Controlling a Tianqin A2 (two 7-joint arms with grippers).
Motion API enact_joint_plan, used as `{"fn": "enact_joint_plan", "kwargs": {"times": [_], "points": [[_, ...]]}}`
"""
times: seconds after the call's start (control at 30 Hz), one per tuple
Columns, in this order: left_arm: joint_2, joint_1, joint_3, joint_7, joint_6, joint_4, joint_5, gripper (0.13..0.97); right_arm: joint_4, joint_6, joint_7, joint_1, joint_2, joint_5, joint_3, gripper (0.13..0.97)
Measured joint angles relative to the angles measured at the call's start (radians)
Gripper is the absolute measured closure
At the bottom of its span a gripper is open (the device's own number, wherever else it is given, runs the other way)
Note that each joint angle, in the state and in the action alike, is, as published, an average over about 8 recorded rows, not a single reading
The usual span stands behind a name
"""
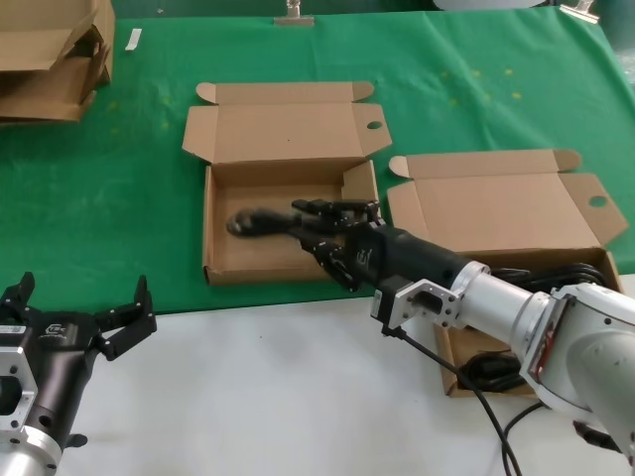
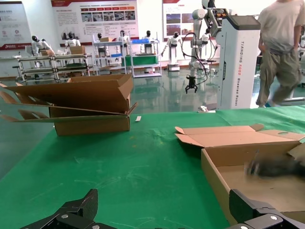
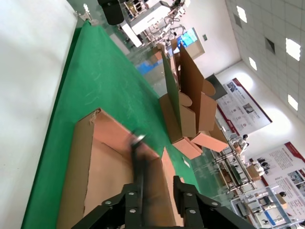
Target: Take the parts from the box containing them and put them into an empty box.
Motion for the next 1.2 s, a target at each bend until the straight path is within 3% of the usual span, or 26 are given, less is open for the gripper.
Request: {"fn": "enact_joint_plan", "kwargs": {"times": [0.33,0.53,0.67,0.73,0.93,1.2], "points": [[0.000,0.000,0.000,0.000,0.000,0.000,0.000,0.132,0.029,-0.011,0.038,-0.020,0.013,-0.003,0.011,0.722],[0.000,0.000,0.000,0.000,0.000,0.000,0.000,0.132,0.232,-0.024,0.170,-0.115,0.049,0.005,0.013,0.598],[0.000,0.000,0.000,0.000,0.000,0.000,0.000,0.132,0.397,-0.013,0.292,-0.191,0.083,0.017,0.015,0.598],[0.000,0.000,0.000,0.000,0.000,0.000,0.000,0.132,0.450,-0.002,0.337,-0.218,0.095,0.021,0.015,0.546],[0.000,0.000,0.000,0.000,0.000,0.000,0.000,0.132,0.515,0.039,0.418,-0.263,0.106,0.018,0.013,0.391],[0.000,0.000,0.000,0.000,0.000,0.000,0.000,0.132,0.616,0.124,0.560,-0.345,0.117,0.007,0.010,0.257]]}}
